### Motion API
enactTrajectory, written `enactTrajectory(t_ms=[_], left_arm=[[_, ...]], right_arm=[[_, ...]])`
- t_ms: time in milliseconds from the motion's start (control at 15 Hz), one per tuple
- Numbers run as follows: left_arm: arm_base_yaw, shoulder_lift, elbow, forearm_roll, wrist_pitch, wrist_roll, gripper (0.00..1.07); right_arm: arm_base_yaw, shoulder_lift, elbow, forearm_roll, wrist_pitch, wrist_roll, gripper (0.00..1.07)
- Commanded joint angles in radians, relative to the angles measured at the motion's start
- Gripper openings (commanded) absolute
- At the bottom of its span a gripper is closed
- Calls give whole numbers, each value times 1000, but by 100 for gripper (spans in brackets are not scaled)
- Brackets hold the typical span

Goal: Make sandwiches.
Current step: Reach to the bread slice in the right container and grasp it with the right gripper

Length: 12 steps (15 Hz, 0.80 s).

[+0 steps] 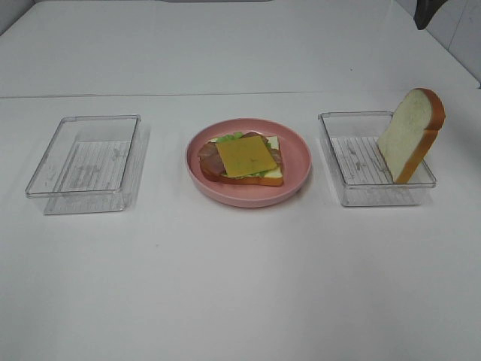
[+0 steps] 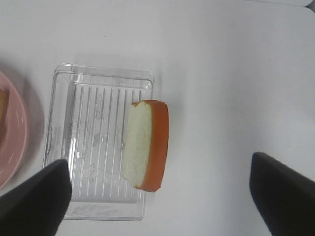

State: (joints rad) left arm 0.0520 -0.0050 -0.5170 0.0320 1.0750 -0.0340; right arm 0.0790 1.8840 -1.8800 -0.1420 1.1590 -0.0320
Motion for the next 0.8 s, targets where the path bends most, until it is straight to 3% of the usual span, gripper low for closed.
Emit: enactTrajectory(t_ms=[67,800], left_arm=[[1,-16,1,-8,-4,4,100],[1,-16,1,-8,-4,4,100]], right_arm=[[-62,31,-3,102,2,-20,97],[-70,246,-1,132,-14,-47,97]])
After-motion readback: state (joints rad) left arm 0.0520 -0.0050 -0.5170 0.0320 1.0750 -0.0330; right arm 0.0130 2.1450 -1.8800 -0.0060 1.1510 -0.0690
